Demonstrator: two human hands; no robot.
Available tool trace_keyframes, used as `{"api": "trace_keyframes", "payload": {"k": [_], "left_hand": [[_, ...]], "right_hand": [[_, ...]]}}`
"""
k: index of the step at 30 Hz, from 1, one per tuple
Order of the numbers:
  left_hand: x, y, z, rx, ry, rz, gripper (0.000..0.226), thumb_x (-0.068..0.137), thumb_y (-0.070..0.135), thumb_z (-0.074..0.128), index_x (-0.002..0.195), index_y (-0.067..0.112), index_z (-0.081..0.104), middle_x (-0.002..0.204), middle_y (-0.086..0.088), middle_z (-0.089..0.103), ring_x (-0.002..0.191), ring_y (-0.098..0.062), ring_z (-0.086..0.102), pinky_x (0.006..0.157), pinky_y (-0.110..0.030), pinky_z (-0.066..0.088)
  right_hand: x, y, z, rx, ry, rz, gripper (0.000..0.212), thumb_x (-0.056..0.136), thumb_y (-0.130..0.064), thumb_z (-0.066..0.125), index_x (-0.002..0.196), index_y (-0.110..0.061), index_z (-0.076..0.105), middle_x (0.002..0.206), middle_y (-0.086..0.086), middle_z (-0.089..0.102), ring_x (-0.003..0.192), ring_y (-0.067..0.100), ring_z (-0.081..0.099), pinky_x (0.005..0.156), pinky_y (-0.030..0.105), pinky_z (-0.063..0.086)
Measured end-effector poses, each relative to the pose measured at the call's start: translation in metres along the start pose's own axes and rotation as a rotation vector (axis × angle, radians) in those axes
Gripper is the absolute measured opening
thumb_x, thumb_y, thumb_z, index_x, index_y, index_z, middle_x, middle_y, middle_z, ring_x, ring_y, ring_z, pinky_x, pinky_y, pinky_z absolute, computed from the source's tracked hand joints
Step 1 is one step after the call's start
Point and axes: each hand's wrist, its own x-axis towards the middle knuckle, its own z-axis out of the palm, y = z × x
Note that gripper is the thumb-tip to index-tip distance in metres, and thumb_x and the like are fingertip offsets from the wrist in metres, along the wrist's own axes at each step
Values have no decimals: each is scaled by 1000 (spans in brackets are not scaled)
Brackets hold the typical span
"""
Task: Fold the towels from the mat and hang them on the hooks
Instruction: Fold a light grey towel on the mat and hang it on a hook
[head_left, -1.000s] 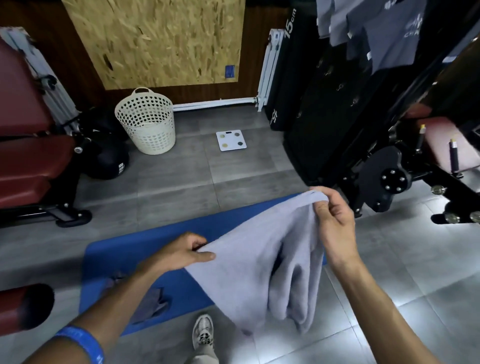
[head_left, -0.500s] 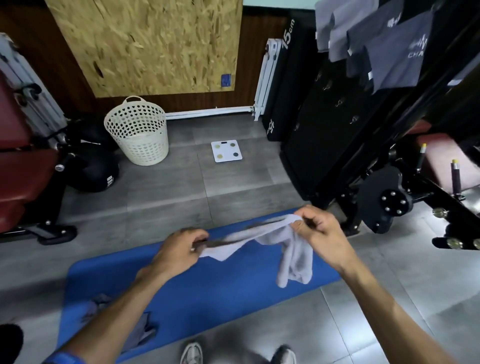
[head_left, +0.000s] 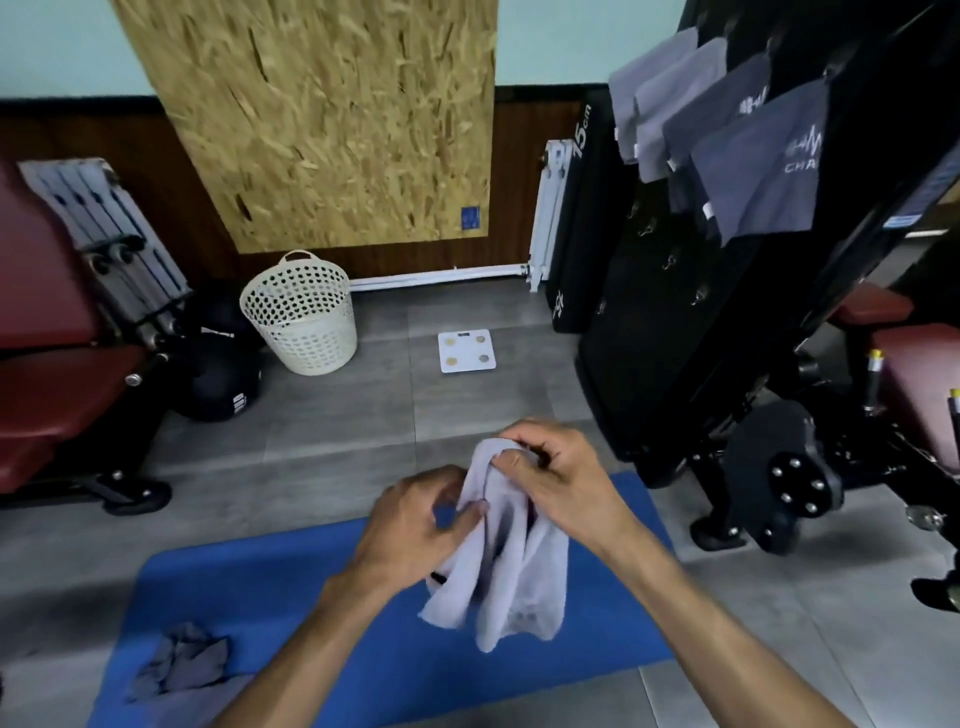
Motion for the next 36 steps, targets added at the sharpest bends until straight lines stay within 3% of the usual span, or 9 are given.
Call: {"api": "trace_keyframes", "payload": {"k": [5, 12, 17, 22, 24, 28, 31, 34, 36], "left_hand": [[-3, 11, 17, 60, 221, -155, 12, 75, 39, 44, 76, 32, 53, 64, 11, 60, 62, -12, 56, 55, -28, 45], [-10, 4, 1, -332, 360, -334, 17, 98, 36, 44, 96, 23, 55, 78, 8, 62, 74, -16, 54, 76, -44, 51], [-11, 0, -26, -277, 230, -230, 27, 94, 38, 56, 77, 16, 53, 63, 8, 51, 61, -6, 46, 61, -28, 40], [-17, -36, -53, 225, -300, -41, 36, 68, 52, 77, 71, 24, 55, 64, 9, 56, 58, -5, 48, 53, -22, 34], [-13, -51, -55, 376, -299, 13, 22, 75, 43, 74, 75, 23, 64, 74, 11, 61, 67, -4, 54, 61, -23, 40], [-10, -84, -71, 173, -33, 29, 9, 73, 22, 66, 78, 22, 73, 83, 12, 67, 78, -4, 64, 70, -29, 53], [-15, -100, -87, 90, 120, 0, 27, 62, 10, 62, 85, 11, 77, 87, 6, 66, 82, -3, 63, 71, -17, 49], [-20, -123, -101, 104, 148, -13, 21, 64, 0, 78, 81, 11, 77, 84, 7, 64, 78, 0, 62, 65, -11, 44], [-26, -139, -112, 56, 197, -125, 25, 72, -5, 77, 76, 19, 75, 78, 7, 68, 74, -4, 63, 64, -16, 47]], "right_hand": [[-7, 3, -17, -17, -103, -32, 14, 88, -5, 59, 81, -13, 68, 72, -8, 65, 68, 6, 58, 64, 20, 44], [-13, 27, -34, -204, -125, -52, 25, 89, -21, 65, 66, -16, 56, 57, -4, 49, 56, 12, 41, 53, 19, 32], [-15, 61, -50, -313, -342, 143, 55, 84, -48, 68, 61, -9, 38, 56, -5, 35, 53, 6, 32, 49, 23, 24], [-19, 96, -47, -738, -774, 332, 23, 68, -49, 65, 66, -29, 55, 71, -10, 56, 70, 11, 56, 61, 34, 44], [-15, 96, -36, -898, -722, 293, 14, 80, -38, 63, 75, -25, 61, 83, -5, 63, 77, 17, 60, 64, 34, 45], [2, 96, -27, -916, -283, 158, 15, 83, -33, 57, 80, -22, 66, 76, -4, 67, 73, 18, 59, 62, 29, 44], [-3, 102, -18, -901, -378, 289, 28, 85, -38, 58, 61, -25, 51, 61, -8, 55, 64, 17, 55, 59, 30, 43], [-11, 108, -10, -705, -68, 283, 20, 78, -30, 63, 62, -22, 55, 55, -7, 56, 57, 17, 56, 53, 32, 44], [-9, 108, -6, -676, -54, 320, 18, 76, -26, 65, 62, -20, 55, 54, -5, 56, 56, 17, 54, 53, 33, 43]]}}
